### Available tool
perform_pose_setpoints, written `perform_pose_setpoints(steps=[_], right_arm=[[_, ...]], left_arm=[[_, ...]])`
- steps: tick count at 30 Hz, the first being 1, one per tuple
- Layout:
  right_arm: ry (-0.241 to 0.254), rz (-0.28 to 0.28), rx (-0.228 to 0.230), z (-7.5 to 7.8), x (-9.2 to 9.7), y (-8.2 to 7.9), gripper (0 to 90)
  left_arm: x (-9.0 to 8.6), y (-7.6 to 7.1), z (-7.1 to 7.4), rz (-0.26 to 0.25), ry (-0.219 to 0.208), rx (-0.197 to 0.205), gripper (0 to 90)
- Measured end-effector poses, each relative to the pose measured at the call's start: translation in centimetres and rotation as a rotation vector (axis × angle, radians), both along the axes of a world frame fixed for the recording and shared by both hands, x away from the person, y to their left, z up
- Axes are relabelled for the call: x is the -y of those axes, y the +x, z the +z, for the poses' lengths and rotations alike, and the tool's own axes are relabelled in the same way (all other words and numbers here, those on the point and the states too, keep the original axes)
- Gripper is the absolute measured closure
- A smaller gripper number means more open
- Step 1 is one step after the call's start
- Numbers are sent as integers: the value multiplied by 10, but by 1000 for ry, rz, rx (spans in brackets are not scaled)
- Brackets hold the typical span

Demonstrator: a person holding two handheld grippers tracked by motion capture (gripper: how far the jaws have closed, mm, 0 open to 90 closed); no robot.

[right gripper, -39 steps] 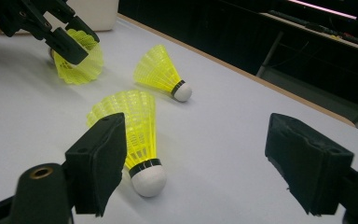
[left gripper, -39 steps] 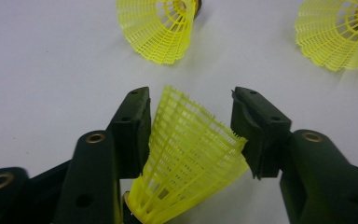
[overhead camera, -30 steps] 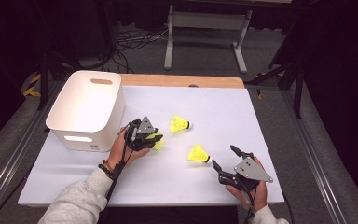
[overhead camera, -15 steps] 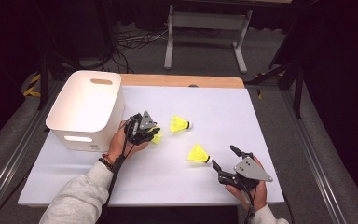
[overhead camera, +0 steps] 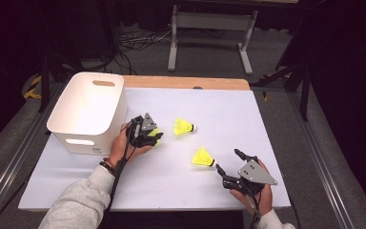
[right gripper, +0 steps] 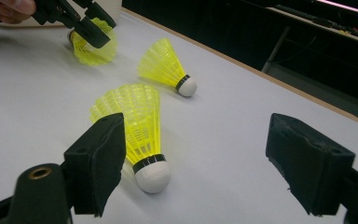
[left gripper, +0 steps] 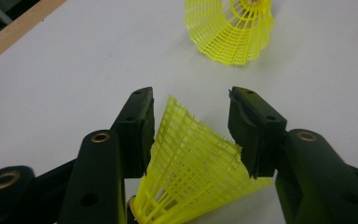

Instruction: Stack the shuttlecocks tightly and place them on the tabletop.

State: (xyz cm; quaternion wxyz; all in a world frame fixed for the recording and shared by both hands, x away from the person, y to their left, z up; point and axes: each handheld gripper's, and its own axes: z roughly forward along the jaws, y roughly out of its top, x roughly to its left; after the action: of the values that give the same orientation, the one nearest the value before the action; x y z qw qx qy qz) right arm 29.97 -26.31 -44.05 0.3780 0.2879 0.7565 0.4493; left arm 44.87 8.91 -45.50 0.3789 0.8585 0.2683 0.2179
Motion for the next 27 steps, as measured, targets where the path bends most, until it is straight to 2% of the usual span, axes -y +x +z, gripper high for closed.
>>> perform_pose_setpoints(steps=[7, 11, 14, 17, 21, 23, 27], right_arm=[[1, 2, -1, 0, 0, 0, 211], [5, -1, 1, 1, 1, 0, 211], [5, 0, 1, 0, 1, -1, 211], [2, 0, 1, 1, 0, -1, 211], [2, 1, 2, 1, 0, -1, 212], [3, -2, 0, 1, 1, -1, 211], [6, -5, 4, 1, 2, -2, 212]], left_arm=[[-1, -2, 2, -13, -18, 13, 462], [-1, -5, 7, -21, -31, 36, 446], [-1, -8, 10, -44, -41, 42, 444], [0, -11, 13, -41, -44, 61, 401], [-3, -17, 20, -57, -59, 89, 399], [-6, -22, 26, -74, -80, 103, 379], [-15, -35, 33, -107, -93, 148, 346]])
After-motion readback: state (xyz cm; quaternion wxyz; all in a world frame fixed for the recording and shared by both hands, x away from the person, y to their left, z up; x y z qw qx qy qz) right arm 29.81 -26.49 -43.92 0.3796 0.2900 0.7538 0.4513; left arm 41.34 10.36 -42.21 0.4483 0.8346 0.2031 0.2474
